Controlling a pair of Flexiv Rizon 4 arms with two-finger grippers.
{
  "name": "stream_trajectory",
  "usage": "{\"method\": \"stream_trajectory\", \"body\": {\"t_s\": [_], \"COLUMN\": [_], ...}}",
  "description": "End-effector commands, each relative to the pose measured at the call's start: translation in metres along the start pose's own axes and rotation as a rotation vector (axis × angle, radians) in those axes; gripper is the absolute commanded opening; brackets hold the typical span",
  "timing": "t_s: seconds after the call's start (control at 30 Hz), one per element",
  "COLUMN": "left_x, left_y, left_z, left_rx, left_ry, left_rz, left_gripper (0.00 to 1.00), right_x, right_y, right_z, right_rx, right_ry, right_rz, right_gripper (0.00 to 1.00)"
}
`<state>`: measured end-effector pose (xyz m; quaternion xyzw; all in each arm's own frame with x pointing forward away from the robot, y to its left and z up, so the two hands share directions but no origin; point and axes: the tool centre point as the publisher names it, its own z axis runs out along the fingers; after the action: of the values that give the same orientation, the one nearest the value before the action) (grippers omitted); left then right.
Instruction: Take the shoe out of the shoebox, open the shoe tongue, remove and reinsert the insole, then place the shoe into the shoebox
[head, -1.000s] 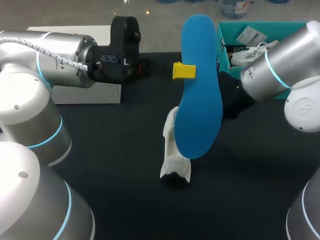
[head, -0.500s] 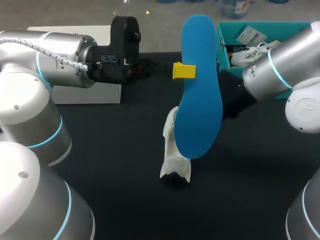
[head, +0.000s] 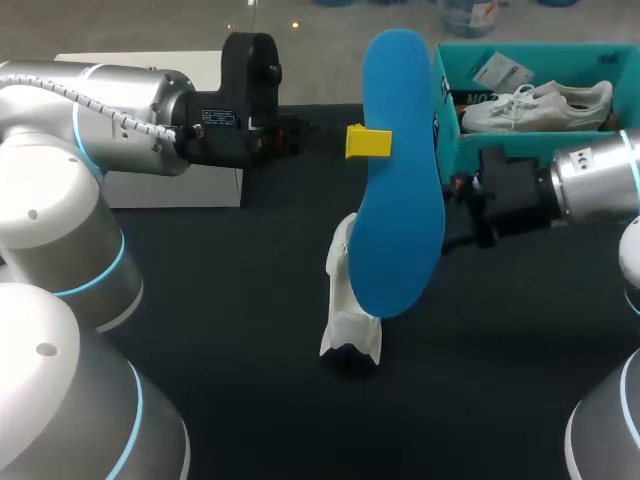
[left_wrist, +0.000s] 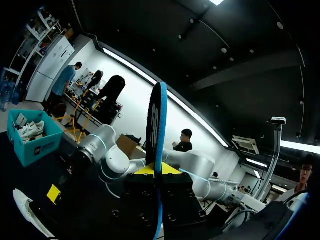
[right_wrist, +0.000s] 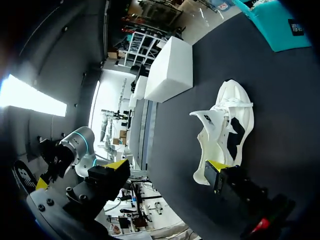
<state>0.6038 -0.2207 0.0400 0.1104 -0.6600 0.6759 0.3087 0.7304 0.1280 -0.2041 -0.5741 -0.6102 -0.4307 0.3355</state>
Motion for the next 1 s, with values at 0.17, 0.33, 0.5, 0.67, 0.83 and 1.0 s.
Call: {"method": "stream_trajectory", "body": {"t_s": [0.17, 0.33, 0.5, 0.67, 0.83, 1.0], "left_x": [0.000, 0.000, 0.000, 0.000, 0.000, 0.000], "left_y": [0.001, 0.001, 0.001, 0.001, 0.001, 0.001], "left_z": [0.002, 0.002, 0.002, 0.002, 0.002, 0.002], "left_rx": [0.003, 0.003, 0.003, 0.003, 0.003, 0.003], "left_ry": [-0.001, -0.001, -0.001, -0.001, -0.001, -0.001], "left_rz": [0.001, 0.001, 0.001, 0.001, 0.001, 0.001], "left_gripper": [0.00, 0.00, 0.00, 0.00, 0.00, 0.00], "right_x": [0.011, 0.031, 0.052, 0.068, 0.074, 0.074], "right_y": [0.022, 0.033, 0.041, 0.047, 0.050, 0.050], "right_z": [-0.021, -0.033, -0.042, -0.048, -0.049, -0.049], "right_rx": [0.069, 0.054, 0.048, -0.004, -0.031, -0.031], "right_ry": [0.173, 0.222, 0.219, 0.250, 0.292, 0.292], "right_rz": [0.015, 0.021, 0.020, -0.002, -0.042, -0.042], "right_gripper": [1.00, 1.00, 1.00, 1.00, 1.00, 1.00]}}
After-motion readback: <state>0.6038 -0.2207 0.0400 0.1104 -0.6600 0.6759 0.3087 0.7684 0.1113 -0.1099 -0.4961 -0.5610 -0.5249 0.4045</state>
